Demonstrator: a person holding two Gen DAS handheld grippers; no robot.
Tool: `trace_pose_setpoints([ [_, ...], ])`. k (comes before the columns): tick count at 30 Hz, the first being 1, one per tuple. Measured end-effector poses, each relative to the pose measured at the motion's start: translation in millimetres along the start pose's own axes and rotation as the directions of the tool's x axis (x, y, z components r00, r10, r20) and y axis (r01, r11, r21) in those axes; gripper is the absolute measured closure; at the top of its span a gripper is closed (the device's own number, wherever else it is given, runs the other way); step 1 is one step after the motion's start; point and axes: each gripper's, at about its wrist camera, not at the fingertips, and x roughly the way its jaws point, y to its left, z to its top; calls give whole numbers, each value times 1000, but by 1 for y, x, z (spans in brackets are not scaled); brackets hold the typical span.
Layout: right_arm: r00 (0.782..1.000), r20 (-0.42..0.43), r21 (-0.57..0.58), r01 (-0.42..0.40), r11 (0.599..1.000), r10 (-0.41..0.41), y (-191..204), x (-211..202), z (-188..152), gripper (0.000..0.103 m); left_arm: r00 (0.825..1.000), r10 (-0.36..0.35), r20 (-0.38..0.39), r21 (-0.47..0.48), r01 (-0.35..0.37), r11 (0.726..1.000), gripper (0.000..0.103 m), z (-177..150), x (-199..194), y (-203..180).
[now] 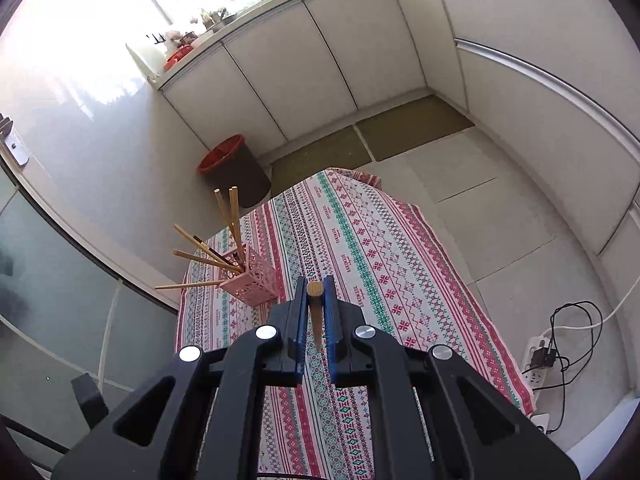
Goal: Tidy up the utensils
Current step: 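Carry the left tool's chopstick above the pink basket while the right tool carries its chopstick, then insert the left tool's chopstick into the basket and open while the right tool does likewise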
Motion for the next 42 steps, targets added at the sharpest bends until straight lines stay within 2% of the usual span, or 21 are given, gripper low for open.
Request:
trace_pose_setpoints([
  [4,1000,-14,-16,-20,1000,20,8,-4,4,95,998,7,56,23,-9,1000,99,10,-29,8],
  [7,1000,8,-56,-29,998,29,22,-14,9,95,995,10,96,38,-14,999,99,17,-46,8],
  [14,995,9,-108,-101,989,103,50,-40,24,95,982,-11,189,6,10,1000,99,34,-83,21],
  [17,991,8,-121,-132,984,134,63,-50,35,95,968,-8,249,9,6,1000,99,50,-103,22],
  [21,987,48,-156,-145,977,154,82,-66,53,95,941,-6,339,-2,7,1000,99,85,-126,25],
  [27,983,90,-184,-139,973,158,106,-71,80,95,906,2,422,-24,9,1000,99,139,-129,30],
  [31,983,90,-178,-144,973,162,115,-59,94,95,907,22,420,-71,9,997,99,170,-102,43],
  [36,982,83,-167,-152,974,168,121,-35,114,95,922,38,385,-118,8,993,99,192,-62,60],
  [42,985,87,-188,-133,973,151,137,-5,131,95,945,25,326,-157,28,987,98,202,-13,70],
])
